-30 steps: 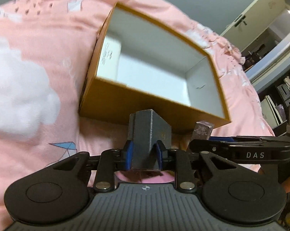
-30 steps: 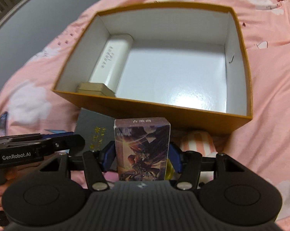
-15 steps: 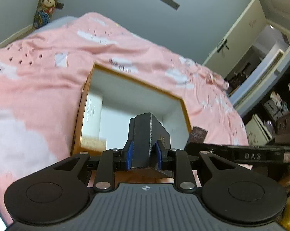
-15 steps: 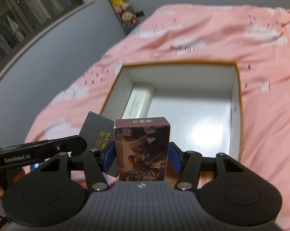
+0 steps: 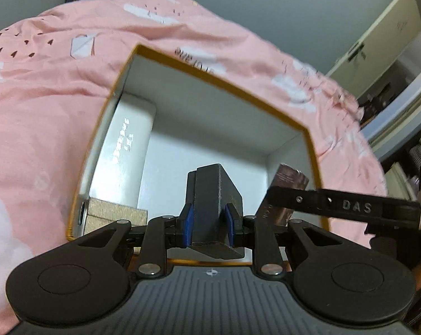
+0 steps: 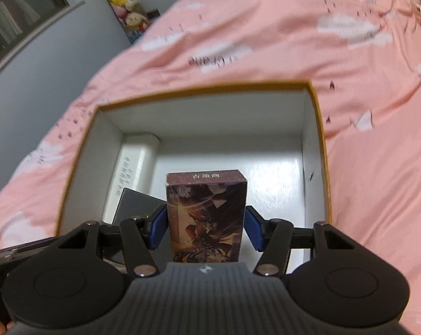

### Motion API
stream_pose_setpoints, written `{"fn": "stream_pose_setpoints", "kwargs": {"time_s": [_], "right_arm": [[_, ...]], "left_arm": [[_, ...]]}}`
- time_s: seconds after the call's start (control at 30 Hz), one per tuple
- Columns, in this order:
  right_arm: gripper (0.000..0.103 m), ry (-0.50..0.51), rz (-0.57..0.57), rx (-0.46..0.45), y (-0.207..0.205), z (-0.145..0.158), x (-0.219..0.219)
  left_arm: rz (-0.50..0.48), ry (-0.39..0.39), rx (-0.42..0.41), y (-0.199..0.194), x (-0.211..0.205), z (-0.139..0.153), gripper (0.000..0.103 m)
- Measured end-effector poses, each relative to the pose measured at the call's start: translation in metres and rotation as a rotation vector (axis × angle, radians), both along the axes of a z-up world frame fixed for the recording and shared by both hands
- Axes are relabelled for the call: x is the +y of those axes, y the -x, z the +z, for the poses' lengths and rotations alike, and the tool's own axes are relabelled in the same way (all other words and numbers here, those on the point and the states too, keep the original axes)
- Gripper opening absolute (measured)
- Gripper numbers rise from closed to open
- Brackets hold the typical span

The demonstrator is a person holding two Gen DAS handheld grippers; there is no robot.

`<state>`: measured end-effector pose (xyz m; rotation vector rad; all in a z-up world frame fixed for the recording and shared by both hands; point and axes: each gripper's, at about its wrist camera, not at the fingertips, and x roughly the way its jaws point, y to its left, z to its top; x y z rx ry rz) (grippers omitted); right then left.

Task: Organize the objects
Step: 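Carry the card box with the right tool while the left tool carries the gray box, then lower the card box with the right tool while the left tool lowers the gray box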

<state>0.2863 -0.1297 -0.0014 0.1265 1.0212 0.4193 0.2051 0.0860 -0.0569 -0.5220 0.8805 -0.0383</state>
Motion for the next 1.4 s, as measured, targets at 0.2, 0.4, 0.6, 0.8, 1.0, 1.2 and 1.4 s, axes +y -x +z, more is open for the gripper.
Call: {"fn": "stream_pose_setpoints", "kwargs": {"time_s": [0.2,0.4,0.6,0.8,1.0,1.2,1.4], "right_arm": [[0.060,0.039,0.000,0.056,-0.012,-0.023,0.005],[0.060,0.068,0.009,0.096,-0.018,-0.034,0.010],[0.060,0.078,0.015,0.123,-0.020,-0.038,0.013],[0.060,0.099,0.011,0.152,-0.023,-0.044,0.015],[0.060,0.107,-0.006,0.228,-0.032,-0.057,0.017],[0.061,0.055,-0.021,0.288,-0.037,-0.065,0.021],[0.061,0.019,-0.014,0.306,-0.036,-0.070,0.024]], "left_arm": [[-0.039,-0.085,0.041,-0.006,-0.013,-0.011,0.027],[-0.070,-0.148,0.105,-0.016,-0.019,-0.018,0.027],[-0.072,-0.242,0.161,-0.018,-0.022,-0.019,0.028],[-0.094,-0.187,0.066,-0.006,-0.012,-0.006,0.028],[-0.061,-0.149,0.000,0.005,0.014,0.011,0.028],[-0.023,-0.148,0.005,0.004,0.022,0.007,0.028],[-0.009,-0.172,-0.012,0.005,0.015,0.007,0.028]]}}
